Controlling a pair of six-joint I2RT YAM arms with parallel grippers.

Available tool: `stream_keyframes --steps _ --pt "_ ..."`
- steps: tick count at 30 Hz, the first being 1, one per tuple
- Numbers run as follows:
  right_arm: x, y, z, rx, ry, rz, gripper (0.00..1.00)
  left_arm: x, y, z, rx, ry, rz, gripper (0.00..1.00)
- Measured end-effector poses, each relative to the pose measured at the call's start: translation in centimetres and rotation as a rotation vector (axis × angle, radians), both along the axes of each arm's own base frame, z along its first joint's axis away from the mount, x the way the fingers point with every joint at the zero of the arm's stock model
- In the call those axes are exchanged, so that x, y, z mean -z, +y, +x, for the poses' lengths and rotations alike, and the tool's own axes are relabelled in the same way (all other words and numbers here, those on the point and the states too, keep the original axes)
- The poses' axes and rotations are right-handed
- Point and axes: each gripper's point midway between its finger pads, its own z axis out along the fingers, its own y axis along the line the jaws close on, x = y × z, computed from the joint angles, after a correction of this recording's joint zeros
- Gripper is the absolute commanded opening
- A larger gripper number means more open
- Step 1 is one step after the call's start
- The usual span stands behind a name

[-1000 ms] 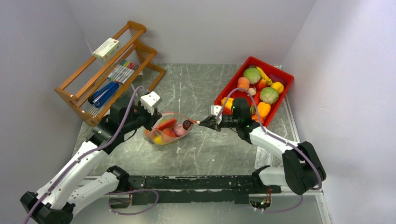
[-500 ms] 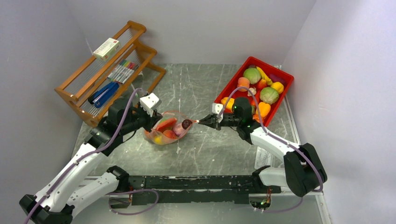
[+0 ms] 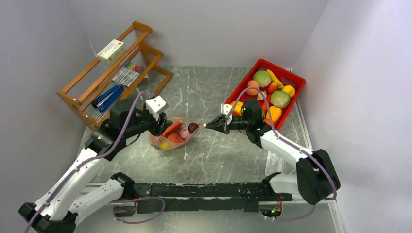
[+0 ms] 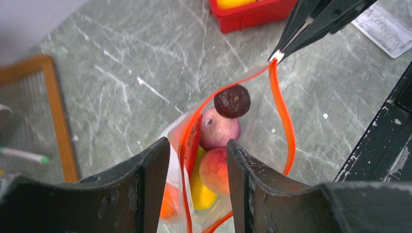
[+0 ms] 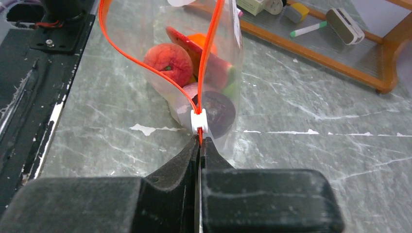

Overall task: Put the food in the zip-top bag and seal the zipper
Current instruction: Zip the zipper food storage bag at the center of the board.

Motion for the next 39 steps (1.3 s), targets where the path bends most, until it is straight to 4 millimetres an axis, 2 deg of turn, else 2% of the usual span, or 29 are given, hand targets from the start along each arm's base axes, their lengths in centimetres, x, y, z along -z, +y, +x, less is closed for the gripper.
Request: stream_keyframes --steps 4,10,12,14,18,22,26,29,39 --pt "-0.6 0.5 -0.4 -0.012 0.022 0.009 0.0 -2.6 -0.8 -0.1 0.071 -0.05 0.003 0.58" --pt "-2.1 2.5 -2.4 -0.055 0.026 0.036 0.0 -8.5 -3.6 0.1 0.262 -0.143 0.005 0.54" --pt "-2.9 3.0 -2.6 -0.055 0.038 0.047 0.0 -9.6 -4.6 0.2 0.33 -0.177 0.01 0.54" --pt "-3.8 3.5 -2.3 -0.042 0.051 0.057 0.0 -9.0 -5.3 0.0 0.392 -0.182 0.025 0.55" --pt "-5.1 4.6 -1.6 -0.015 0.057 0.072 0.0 -5.9 -6.6 -1.1 0.521 -0.146 0.063 0.55" --pt "-5.3 5.7 -2.4 -0.018 0.054 0.081 0.0 -2.9 -7.7 -2.7 0.623 -0.109 0.098 0.55" --pt "-5.5 6.2 -2.8 -0.017 0.052 0.09 0.0 -0.9 -8.2 -3.6 0.677 -0.094 0.129 0.52" --pt "-5.6 6.3 -2.7 -0.012 0.05 0.096 0.0 -0.2 -8.5 -3.5 0.696 -0.097 0.147 0.49" --pt "-5.5 6.8 -3.1 -0.024 0.039 0.094 0.0 0.8 -8.4 -2.6 0.686 -0.115 0.192 0.48"
